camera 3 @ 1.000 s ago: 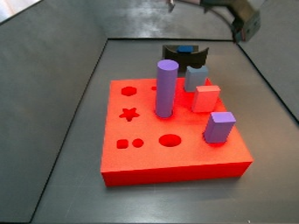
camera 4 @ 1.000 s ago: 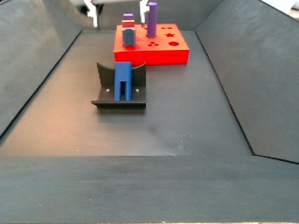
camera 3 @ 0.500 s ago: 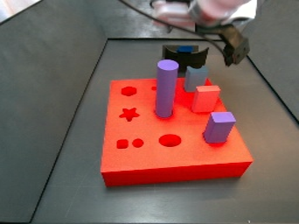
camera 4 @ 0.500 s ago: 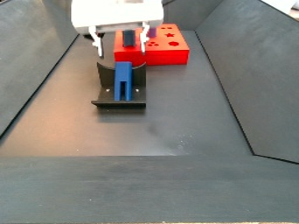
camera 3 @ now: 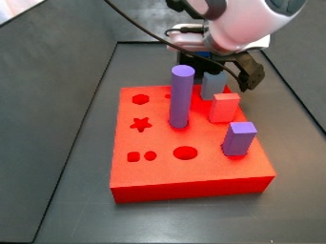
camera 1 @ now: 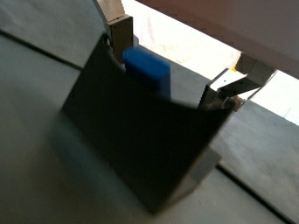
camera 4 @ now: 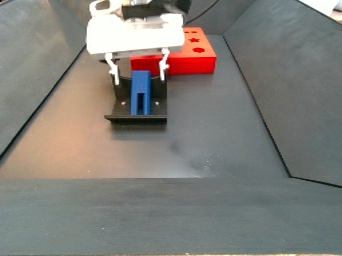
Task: Pick up the square-circle object. Move up. Place the square-circle object on the fixture. Regrasp the square-circle object. Rotate the square-circle object. Move to above the board. Insert the square-circle object.
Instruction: Regrasp the square-circle object, then rotate the square-circle object.
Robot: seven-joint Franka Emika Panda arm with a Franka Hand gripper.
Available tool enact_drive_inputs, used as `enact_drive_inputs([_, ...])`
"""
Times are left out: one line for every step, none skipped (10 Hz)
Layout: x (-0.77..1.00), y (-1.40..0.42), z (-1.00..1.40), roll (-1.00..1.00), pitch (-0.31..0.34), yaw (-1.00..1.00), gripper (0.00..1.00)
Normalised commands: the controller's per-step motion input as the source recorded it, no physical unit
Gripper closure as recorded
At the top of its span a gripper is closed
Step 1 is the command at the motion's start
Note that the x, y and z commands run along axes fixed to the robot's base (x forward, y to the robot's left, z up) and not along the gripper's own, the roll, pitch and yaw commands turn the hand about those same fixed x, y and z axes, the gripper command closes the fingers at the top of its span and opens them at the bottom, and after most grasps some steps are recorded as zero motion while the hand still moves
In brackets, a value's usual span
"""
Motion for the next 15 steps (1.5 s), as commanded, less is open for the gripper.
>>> enact_drive_inputs([0.04, 0.00, -0.18, 0.07, -0.022, 0.01, 0.00])
enact_drive_inputs([0.00, 0.00, -0.50, 0.00, 0.000, 0.00, 1.00])
enact_drive_inputs([-0.79, 0.11, 1.00, 0.00, 0.000, 0.00, 1.00])
enact_drive_inputs([-0.79, 0.11, 1.00, 0.00, -0.003, 0.00, 1.00])
enact_drive_inputs([-0.78, 0.10, 1.00, -0.06, -0.045, 0.02, 1.00])
enact_drive_inputs([-0.78, 0.10, 1.00, -0.07, -0.051, 0.02, 1.00])
enact_drive_inputs([-0.79, 0.09, 1.00, -0.07, -0.062, 0.02, 1.00])
enact_drive_inputs([-0.79, 0.09, 1.00, -0.08, -0.065, 0.02, 1.00])
enact_drive_inputs([-0.79, 0.08, 1.00, -0.08, -0.068, 0.00, 1.00])
enact_drive_inputs([-0.79, 0.08, 1.00, -0.08, -0.068, -0.01, 1.00])
enact_drive_inputs([-0.79, 0.07, 1.00, -0.09, -0.064, -0.02, 1.00])
enact_drive_inputs([-0.79, 0.07, 1.00, -0.09, -0.061, -0.03, 1.00])
enact_drive_inputs([-0.77, 0.06, 1.00, -0.09, -0.049, -0.04, 1.00])
enact_drive_inputs([-0.76, 0.05, 1.00, -0.10, -0.037, -0.05, 1.00])
enact_drive_inputs([-0.71, 0.04, 1.00, -0.10, -0.016, -0.06, 1.00])
